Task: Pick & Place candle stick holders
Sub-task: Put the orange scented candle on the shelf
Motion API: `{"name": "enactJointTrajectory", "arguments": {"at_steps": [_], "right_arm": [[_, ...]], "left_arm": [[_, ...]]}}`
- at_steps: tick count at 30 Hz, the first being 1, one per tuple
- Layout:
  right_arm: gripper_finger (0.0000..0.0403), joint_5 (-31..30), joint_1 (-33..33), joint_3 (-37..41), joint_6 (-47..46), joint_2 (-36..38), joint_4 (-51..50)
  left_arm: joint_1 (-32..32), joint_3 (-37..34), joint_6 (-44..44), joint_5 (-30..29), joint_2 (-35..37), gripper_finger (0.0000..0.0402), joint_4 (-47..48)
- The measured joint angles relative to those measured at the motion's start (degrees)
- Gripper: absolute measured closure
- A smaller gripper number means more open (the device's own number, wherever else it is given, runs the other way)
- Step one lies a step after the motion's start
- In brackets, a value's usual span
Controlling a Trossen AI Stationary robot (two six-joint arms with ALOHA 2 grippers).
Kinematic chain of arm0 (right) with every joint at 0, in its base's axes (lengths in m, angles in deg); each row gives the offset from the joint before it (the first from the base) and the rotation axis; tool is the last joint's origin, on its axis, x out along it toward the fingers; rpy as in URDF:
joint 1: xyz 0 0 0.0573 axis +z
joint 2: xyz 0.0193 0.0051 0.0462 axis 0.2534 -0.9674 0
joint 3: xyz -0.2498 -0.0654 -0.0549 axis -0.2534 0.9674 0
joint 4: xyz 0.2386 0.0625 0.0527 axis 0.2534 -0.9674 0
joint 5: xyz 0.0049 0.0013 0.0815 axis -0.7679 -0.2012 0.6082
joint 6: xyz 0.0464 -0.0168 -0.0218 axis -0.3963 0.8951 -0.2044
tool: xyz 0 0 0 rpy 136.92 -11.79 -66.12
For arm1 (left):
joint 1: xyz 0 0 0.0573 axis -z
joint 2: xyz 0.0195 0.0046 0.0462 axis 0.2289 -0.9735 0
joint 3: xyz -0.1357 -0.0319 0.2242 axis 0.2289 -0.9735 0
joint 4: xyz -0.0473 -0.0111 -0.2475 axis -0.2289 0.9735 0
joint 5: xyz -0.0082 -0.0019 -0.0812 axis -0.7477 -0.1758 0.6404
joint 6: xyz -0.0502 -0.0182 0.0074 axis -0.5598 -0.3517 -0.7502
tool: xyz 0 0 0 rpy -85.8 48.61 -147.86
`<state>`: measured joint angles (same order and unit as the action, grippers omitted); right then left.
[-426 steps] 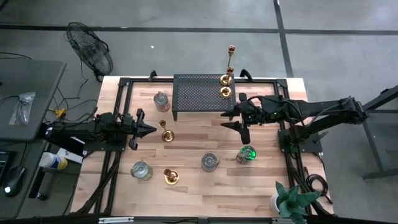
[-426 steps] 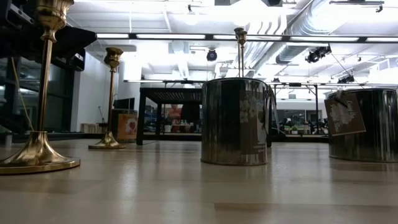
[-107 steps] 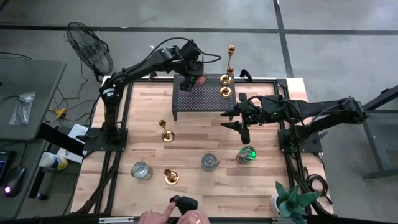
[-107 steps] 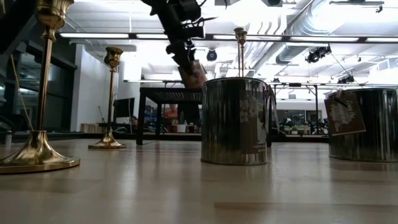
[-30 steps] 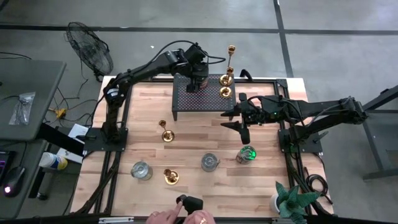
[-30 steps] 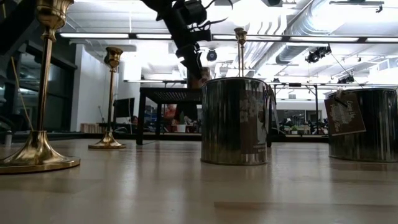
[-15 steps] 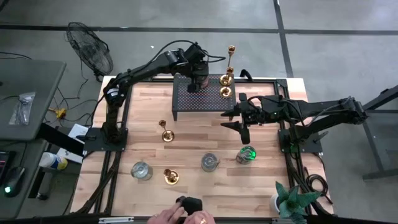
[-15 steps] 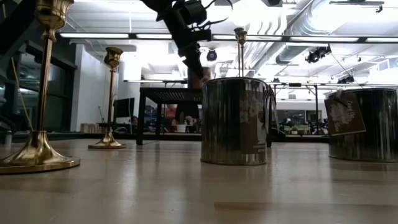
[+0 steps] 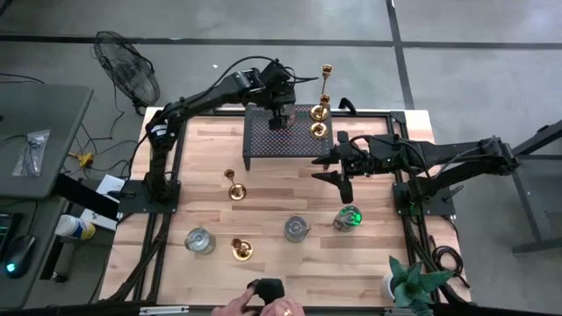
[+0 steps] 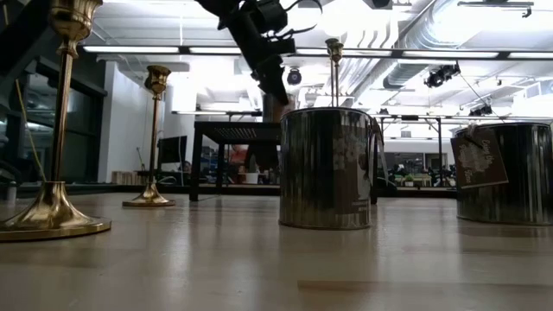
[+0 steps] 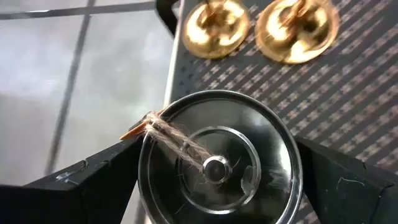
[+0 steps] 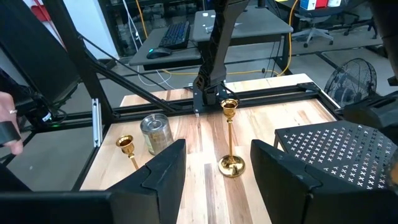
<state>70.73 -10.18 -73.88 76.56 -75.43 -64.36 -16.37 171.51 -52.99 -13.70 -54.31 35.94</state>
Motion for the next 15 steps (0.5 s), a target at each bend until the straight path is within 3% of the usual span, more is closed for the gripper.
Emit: {"name": "enactJointTrajectory", "arguments": {"at_steps": [15], "right_arm": [[0.0229,0.0,0.0,0.0,0.0,0.0,0.0]], "left_arm": [[0.0,0.0,-0.6,-0.1,0.0,0.0011,-0.8]]}}
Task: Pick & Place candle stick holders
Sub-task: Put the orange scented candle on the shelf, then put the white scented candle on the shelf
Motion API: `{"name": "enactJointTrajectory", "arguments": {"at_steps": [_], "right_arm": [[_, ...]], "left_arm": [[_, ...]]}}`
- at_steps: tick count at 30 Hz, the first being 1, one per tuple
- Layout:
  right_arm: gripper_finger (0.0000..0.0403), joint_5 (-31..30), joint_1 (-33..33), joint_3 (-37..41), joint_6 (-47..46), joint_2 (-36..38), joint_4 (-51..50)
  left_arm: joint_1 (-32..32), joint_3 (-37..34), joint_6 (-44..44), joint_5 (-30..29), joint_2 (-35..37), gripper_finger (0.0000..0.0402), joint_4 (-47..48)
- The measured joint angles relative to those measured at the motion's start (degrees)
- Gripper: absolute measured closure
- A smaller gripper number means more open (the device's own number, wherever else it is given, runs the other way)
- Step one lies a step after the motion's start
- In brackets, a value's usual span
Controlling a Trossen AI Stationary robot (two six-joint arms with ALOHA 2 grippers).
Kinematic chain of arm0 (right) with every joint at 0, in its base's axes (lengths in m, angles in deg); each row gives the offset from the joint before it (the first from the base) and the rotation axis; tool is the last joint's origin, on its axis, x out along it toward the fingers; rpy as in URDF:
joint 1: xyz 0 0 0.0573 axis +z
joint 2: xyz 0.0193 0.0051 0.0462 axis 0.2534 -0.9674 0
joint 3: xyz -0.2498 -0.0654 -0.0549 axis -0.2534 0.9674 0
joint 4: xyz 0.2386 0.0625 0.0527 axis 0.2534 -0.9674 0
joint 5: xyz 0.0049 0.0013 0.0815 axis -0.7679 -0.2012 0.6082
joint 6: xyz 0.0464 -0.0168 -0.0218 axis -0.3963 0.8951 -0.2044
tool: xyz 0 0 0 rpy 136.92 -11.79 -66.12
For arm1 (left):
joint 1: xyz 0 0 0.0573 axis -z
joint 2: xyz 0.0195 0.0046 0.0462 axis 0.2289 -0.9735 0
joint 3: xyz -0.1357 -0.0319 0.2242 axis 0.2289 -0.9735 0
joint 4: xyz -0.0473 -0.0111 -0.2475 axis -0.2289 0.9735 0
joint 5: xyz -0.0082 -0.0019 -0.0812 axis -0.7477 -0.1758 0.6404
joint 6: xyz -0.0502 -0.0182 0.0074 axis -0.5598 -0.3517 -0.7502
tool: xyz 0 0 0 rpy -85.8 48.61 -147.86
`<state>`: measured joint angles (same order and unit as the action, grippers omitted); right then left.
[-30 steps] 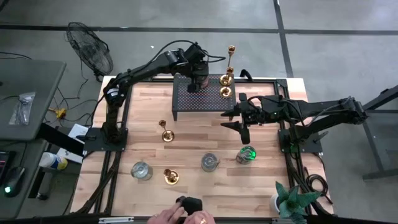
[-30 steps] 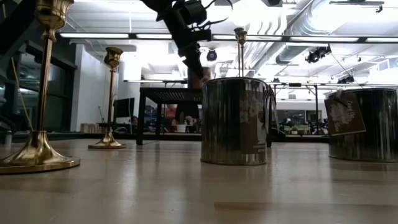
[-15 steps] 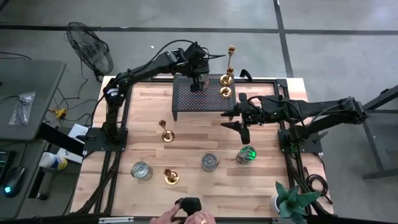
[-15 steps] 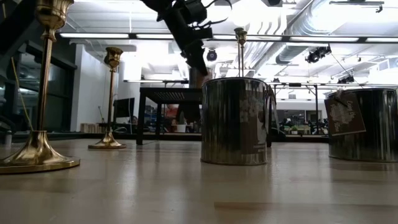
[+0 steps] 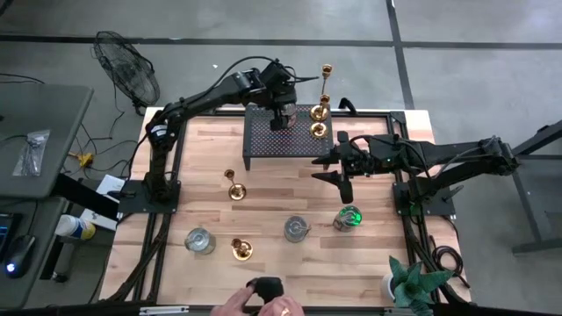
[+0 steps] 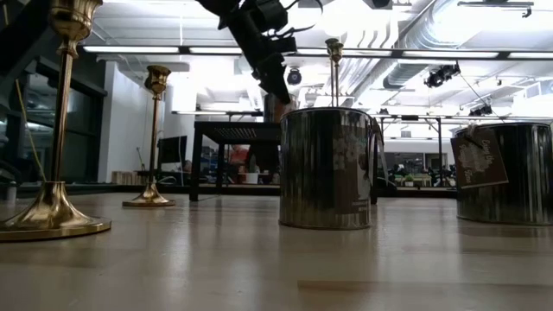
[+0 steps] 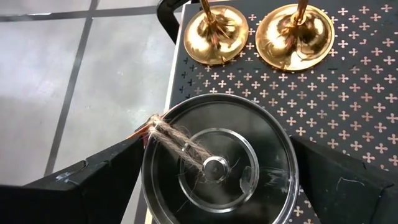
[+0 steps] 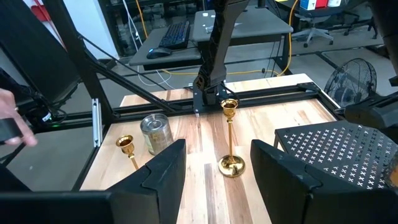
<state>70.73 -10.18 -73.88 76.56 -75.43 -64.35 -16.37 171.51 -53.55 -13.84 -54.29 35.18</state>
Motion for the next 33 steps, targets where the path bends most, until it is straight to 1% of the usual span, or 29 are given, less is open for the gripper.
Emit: {"name": "enactJointTrajectory", "arguments": {"at_steps": [9,20,25,33], "right_arm": [[0.0229,0.0,0.0,0.0,0.0,0.0,0.0],[0.0229,0.0,0.0,0.0,0.0,0.0,0.0],[0.0229,0.0,0.0,0.0,0.0,0.0,0.0],[0.0229,0.0,0.0,0.0,0.0,0.0,0.0]], "left_arm": [[0.0,0.0,0.0,-2.1,0.0,0.0011,-0.9],[0.0,0.0,0.0,-2.1,0.6,0.0011,-0.8],[0.0,0.1,-0.6,-0.5,1.7,0.0011,-0.8],[0.0,0.1,-2.1,-0.5,4.3,0.0011,1.2]]}}
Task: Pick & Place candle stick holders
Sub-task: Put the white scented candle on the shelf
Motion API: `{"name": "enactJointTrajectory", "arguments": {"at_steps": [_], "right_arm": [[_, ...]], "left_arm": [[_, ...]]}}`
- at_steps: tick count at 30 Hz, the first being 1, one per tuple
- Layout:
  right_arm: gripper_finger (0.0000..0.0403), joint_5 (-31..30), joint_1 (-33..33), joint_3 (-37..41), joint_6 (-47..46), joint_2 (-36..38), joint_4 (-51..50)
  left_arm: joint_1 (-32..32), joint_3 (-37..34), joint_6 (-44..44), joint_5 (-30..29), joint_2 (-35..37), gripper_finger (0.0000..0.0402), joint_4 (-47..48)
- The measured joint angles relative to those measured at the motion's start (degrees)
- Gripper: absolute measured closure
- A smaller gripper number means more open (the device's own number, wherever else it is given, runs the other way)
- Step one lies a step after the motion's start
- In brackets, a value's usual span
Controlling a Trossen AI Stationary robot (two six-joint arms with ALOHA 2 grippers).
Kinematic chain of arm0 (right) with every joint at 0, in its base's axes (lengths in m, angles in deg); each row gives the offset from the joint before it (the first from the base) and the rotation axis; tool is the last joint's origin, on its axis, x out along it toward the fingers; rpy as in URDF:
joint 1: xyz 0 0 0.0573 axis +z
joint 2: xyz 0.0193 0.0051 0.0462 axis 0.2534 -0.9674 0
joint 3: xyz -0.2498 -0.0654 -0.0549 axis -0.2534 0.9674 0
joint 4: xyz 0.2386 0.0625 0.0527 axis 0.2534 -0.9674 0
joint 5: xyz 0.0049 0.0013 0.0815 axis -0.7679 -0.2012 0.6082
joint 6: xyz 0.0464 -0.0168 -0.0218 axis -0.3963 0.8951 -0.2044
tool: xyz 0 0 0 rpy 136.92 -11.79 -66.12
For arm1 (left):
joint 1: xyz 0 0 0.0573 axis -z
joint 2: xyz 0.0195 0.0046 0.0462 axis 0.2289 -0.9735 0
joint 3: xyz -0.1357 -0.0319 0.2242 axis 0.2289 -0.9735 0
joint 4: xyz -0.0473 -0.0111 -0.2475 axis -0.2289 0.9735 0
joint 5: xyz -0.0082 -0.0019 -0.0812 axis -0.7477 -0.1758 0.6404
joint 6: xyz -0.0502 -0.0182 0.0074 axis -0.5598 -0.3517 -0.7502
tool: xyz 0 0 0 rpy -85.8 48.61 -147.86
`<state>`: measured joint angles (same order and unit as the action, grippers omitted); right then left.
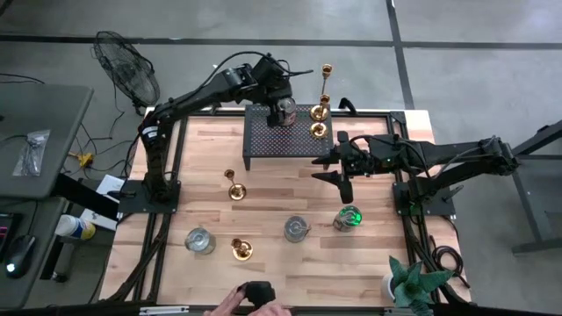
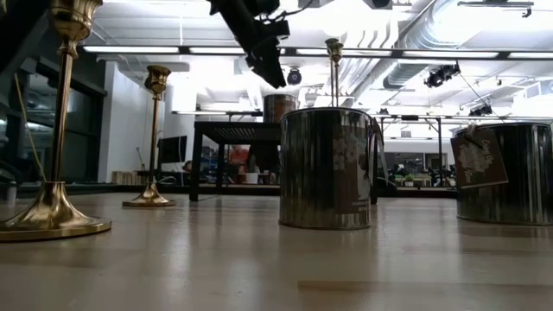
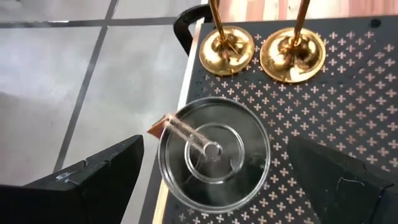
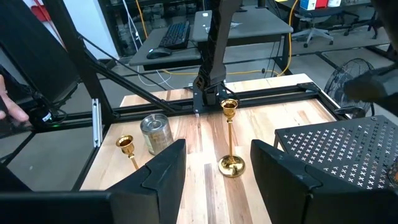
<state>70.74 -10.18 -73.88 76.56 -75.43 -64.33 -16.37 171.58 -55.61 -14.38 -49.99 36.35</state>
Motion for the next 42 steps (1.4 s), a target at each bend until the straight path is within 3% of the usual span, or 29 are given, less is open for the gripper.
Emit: {"name": "enactJointTrajectory", "arguments": {"at_steps": [21,30,42], "right_arm": [[0.0229,0.0,0.0,0.0,0.0,0.0,0.0],[0.0229,0.0,0.0,0.0,0.0,0.0,0.0],[0.0229,0.0,0.0,0.0,0.0,0.0,0.0]], "left_arm": [[1.6,-1.4,-11.0,-2.9,13.9,0.0011,24.9],[3.1,-16.8,-15.5,-2.8,27.5,0.0011,22.5],[4.3,-42.0,-17.2,-3.4,53.1,0.0011,12.1]]}}
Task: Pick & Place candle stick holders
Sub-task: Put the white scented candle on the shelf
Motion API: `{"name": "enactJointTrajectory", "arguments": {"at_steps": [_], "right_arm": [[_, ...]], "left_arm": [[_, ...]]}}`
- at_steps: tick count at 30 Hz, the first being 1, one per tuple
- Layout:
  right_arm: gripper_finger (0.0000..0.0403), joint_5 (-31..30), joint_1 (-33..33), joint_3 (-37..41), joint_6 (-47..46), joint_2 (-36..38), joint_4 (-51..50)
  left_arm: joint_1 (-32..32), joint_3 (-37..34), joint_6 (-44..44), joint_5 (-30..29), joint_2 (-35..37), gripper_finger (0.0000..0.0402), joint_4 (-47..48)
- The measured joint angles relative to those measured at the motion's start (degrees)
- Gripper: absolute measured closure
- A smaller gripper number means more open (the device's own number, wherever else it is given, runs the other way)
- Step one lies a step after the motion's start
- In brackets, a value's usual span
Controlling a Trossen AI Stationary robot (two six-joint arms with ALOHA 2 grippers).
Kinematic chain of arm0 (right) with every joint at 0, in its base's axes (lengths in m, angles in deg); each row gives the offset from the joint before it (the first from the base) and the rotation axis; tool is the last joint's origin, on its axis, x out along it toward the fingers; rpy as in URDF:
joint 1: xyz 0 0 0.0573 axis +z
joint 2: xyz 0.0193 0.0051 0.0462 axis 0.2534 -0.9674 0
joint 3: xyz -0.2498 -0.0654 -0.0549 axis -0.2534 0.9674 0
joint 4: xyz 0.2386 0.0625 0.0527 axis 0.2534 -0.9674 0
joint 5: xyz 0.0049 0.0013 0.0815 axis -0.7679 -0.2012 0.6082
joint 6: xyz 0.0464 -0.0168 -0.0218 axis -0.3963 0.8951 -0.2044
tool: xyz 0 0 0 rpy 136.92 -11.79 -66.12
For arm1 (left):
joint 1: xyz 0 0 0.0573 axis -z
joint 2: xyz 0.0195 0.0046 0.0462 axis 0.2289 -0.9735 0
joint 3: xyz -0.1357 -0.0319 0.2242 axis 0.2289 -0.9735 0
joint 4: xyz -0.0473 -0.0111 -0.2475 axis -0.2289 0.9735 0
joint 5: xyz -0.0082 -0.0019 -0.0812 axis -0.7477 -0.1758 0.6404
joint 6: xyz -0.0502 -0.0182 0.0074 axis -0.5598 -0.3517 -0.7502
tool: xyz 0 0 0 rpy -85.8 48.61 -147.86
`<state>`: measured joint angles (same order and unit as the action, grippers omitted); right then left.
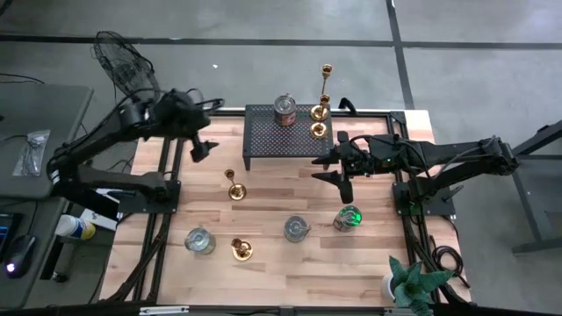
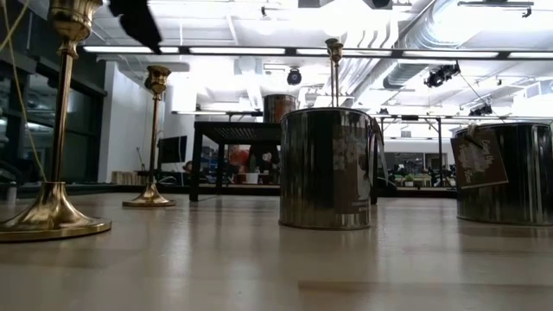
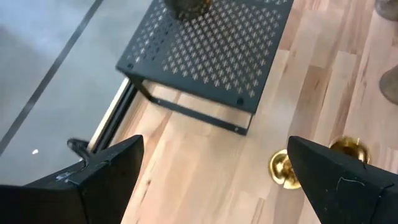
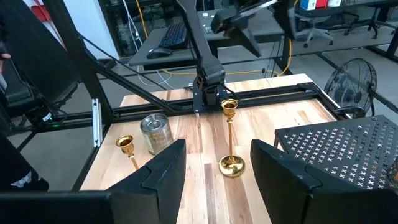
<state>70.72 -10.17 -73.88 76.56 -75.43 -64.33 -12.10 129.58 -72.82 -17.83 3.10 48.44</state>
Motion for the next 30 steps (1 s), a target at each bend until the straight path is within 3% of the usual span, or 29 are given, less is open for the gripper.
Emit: {"name": "enactJointTrajectory", "arguments": {"at_steps": [6,13,30], "right_arm": [[0.0229,0.0,0.0,0.0,0.0,0.0,0.0],[0.0229,0.0,0.0,0.0,0.0,0.0,0.0],[0.0229,0.0,0.0,0.0,0.0,0.0,0.0]], "left_arm": [[0.3,-9.1,-3.3,3.1,10.3,0.0011,-2.2],[7.3,-15.9,-11.1,6.1,16.8,0.0011,-1.5],[25.8,-22.1,-28.7,1.9,18.6,0.0011,1.3]]}}
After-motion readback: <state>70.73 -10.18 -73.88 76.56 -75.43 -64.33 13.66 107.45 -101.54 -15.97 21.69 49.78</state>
